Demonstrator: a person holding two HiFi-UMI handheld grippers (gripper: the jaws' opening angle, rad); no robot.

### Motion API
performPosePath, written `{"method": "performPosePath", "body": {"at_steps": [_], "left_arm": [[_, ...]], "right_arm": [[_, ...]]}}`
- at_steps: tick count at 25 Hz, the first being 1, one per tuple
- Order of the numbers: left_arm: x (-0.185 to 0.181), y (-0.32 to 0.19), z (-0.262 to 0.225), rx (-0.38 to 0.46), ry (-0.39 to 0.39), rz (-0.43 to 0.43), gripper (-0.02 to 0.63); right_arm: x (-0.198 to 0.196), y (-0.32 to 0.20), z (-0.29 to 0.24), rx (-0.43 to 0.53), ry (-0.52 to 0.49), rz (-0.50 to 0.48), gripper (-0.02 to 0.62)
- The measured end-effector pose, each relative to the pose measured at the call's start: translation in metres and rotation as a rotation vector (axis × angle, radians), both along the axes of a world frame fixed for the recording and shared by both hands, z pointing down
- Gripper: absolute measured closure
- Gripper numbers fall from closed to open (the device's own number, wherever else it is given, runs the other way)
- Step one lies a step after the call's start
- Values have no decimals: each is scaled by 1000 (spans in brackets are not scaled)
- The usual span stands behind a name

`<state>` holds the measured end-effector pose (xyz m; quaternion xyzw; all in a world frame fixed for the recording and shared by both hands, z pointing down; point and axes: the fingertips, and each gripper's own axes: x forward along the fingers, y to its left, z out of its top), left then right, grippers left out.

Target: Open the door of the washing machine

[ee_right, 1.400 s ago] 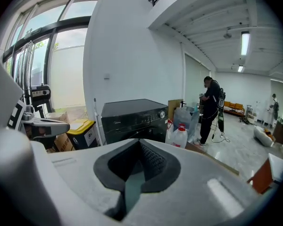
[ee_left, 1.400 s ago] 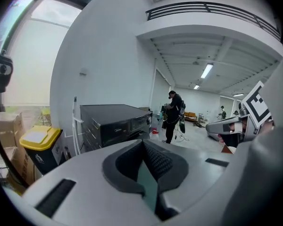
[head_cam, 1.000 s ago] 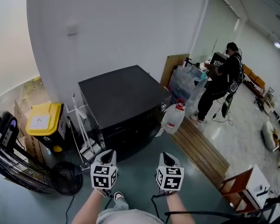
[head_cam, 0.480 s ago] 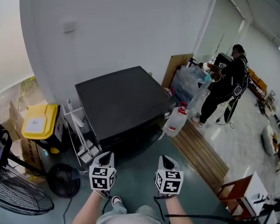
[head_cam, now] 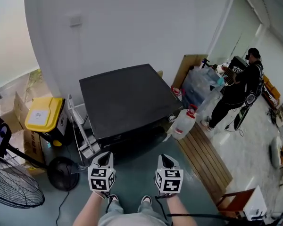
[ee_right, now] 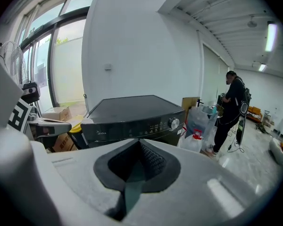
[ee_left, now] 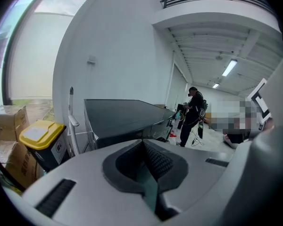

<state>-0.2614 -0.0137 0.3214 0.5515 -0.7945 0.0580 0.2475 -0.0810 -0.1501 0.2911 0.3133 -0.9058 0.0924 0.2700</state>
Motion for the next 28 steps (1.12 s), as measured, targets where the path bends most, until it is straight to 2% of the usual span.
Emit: {"method": "performPosePath", "body": {"at_steps": [5,13,18,28], "left_arm": [[4,-6,5,-5,2,-22,601],[3,-5,37,-40,24,-47,601],[13,-4,78,-84,41,-56,601],[-2,-17,167,-104,70,-54,601]], "right_arm": [[-2,-12,2,8,17,-41,591],[1,-19,37,-15,83,-65,591],[13,-23,86,-64,105,-57,591],[-9,-33,172,-114,114,-41,591]]}}
